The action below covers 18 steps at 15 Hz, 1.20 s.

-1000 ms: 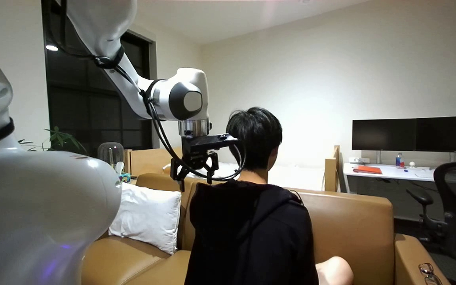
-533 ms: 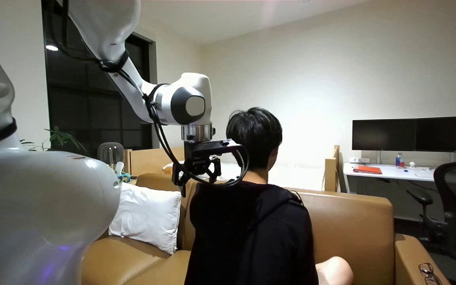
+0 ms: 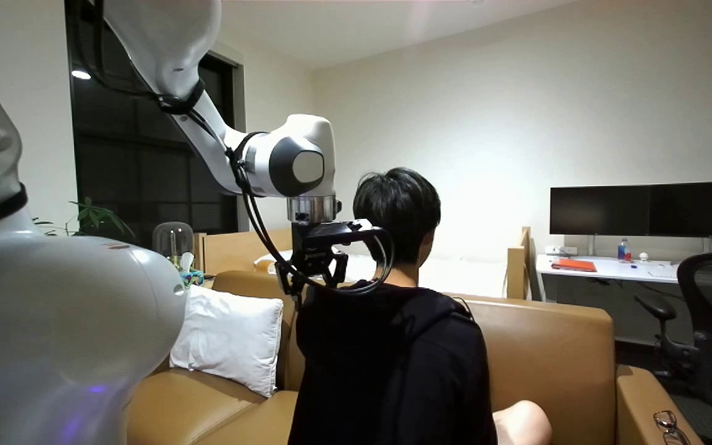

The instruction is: Put the hood over his head

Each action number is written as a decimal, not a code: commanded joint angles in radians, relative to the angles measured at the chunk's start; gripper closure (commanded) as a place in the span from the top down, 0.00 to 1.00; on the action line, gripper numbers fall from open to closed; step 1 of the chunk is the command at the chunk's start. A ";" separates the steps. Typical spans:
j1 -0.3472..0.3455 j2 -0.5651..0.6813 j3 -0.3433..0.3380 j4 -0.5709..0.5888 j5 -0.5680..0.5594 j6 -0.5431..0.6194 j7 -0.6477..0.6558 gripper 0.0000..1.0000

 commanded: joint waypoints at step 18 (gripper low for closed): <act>-0.022 -0.032 -0.064 0.073 0.117 -0.021 -0.060 0.01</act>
